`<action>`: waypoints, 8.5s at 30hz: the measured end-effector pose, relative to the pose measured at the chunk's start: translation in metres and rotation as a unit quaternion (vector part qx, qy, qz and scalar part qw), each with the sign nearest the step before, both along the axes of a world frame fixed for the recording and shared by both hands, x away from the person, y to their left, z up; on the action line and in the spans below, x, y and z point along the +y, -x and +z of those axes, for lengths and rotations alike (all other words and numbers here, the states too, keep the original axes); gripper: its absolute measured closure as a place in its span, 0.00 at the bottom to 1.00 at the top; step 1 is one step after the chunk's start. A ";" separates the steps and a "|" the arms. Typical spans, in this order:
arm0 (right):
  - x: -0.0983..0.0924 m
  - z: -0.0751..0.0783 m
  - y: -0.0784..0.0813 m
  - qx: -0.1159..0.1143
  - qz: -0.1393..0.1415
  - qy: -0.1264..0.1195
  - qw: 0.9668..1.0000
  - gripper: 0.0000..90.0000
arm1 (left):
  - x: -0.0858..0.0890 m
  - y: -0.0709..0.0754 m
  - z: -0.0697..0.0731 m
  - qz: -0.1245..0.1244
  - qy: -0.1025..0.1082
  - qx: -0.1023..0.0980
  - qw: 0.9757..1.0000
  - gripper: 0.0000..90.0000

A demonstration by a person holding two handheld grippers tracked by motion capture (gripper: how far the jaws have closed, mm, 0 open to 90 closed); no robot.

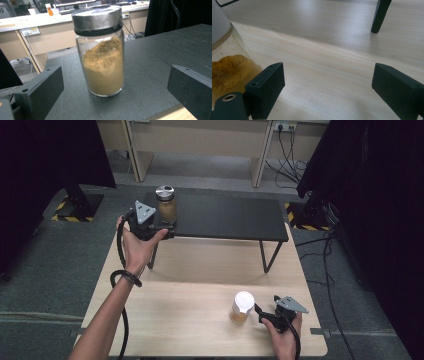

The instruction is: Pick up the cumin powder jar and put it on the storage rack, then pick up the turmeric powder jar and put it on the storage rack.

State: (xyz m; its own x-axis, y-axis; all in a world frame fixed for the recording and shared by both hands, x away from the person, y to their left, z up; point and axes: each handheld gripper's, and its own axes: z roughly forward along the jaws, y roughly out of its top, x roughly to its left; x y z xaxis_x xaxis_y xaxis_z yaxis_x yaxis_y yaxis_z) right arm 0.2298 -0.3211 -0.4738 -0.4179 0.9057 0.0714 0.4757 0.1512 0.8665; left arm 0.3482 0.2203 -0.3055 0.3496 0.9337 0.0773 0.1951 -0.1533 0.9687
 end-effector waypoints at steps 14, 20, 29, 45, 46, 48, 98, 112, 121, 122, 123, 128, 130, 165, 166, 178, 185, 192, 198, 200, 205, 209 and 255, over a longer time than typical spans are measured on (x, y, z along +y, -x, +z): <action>0.000 0.000 0.000 -0.001 0.000 0.001 1.000 0.13 | 0.011 0.040 -0.030 -0.018 0.006 -0.009 1.000 0.00; 0.002 0.001 0.000 0.001 0.001 0.006 1.000 0.13 | 0.015 0.059 -0.044 -0.032 0.005 -0.012 0.999 0.00; 0.002 0.001 0.000 0.001 0.001 0.007 1.000 0.13 | 0.019 0.072 -0.052 -0.042 0.008 -0.015 0.999 0.00; 0.002 0.001 0.000 0.000 0.002 0.008 1.000 0.13 | 0.023 0.098 -0.085 -0.054 0.015 -0.016 0.998 0.00; 0.002 0.001 0.000 0.001 0.002 0.007 1.000 0.13 | 0.023 0.101 -0.088 -0.053 0.011 -0.015 0.998 0.00; 0.002 0.001 0.000 0.000 0.002 0.008 1.000 0.13 | 0.023 0.105 -0.097 -0.055 0.010 -0.011 0.998 0.00; 0.006 0.003 -0.002 0.001 0.008 0.023 1.000 0.14 | 0.021 0.128 -0.200 -0.059 0.088 0.068 0.992 0.00; -0.001 0.001 -0.004 -0.001 0.018 0.009 1.000 0.13 | 0.021 0.129 -0.201 -0.060 0.085 0.065 0.992 0.00; -0.032 -0.008 -0.012 -0.017 0.091 -0.032 0.995 0.09 | 0.020 0.129 -0.200 -0.060 0.081 0.064 0.993 0.00; -0.037 -0.007 -0.014 -0.014 0.109 -0.034 0.993 0.07 | 0.020 0.129 -0.200 -0.059 0.082 0.064 0.993 0.00; -0.040 -0.008 -0.016 -0.013 0.118 -0.037 0.992 0.07 | 0.020 0.130 -0.200 -0.059 0.082 0.064 0.993 0.00; -0.053 -0.004 -0.027 0.001 0.190 -0.042 0.981 0.07 | 0.020 0.129 -0.200 -0.058 0.084 0.064 0.993 0.00; -0.056 -0.002 -0.030 0.003 0.209 -0.040 0.977 0.08 | 0.020 0.129 -0.201 -0.058 0.084 0.063 0.993 0.00; -0.023 -0.015 -0.051 -0.059 0.303 -0.030 0.951 0.32 | 0.021 0.130 -0.201 -0.060 0.083 0.062 0.993 0.00; -0.025 -0.017 -0.051 -0.058 0.300 -0.038 0.951 0.33 | 0.021 0.130 -0.201 -0.060 0.084 0.062 0.993 0.00; -0.022 -0.018 -0.049 -0.068 0.295 -0.035 0.952 0.34 | 0.020 0.130 -0.201 -0.059 0.083 0.062 0.993 0.00; -0.019 -0.006 -0.047 -0.057 0.282 -0.026 0.957 0.34 | 0.020 0.130 -0.201 -0.061 0.082 0.062 0.993 0.00; -0.020 0.010 -0.042 -0.073 0.275 -0.046 0.958 0.34 | 0.020 0.131 -0.201 -0.060 0.082 0.061 0.993 0.00; -0.018 0.029 -0.043 -0.081 0.265 -0.053 0.959 0.34 | 0.020 0.131 -0.201 -0.060 0.084 0.061 0.993 0.00; -0.018 0.035 -0.044 -0.081 0.262 -0.052 0.960 0.34 | 0.020 0.131 -0.201 -0.060 0.084 0.061 0.993 0.00; -0.018 0.054 -0.048 -0.081 0.252 -0.054 0.963 0.34 | 0.020 0.130 -0.201 -0.059 0.085 0.063 0.993 0.00; -0.018 0.067 -0.051 -0.083 0.245 -0.053 0.964 0.34 | 0.020 0.130 -0.201 -0.057 0.086 0.065 0.992 0.00; -0.004 0.220 -0.139 -0.116 0.158 -0.036 0.980 0.34 | 0.018 0.130 -0.200 -0.055 0.086 0.066 0.993 0.00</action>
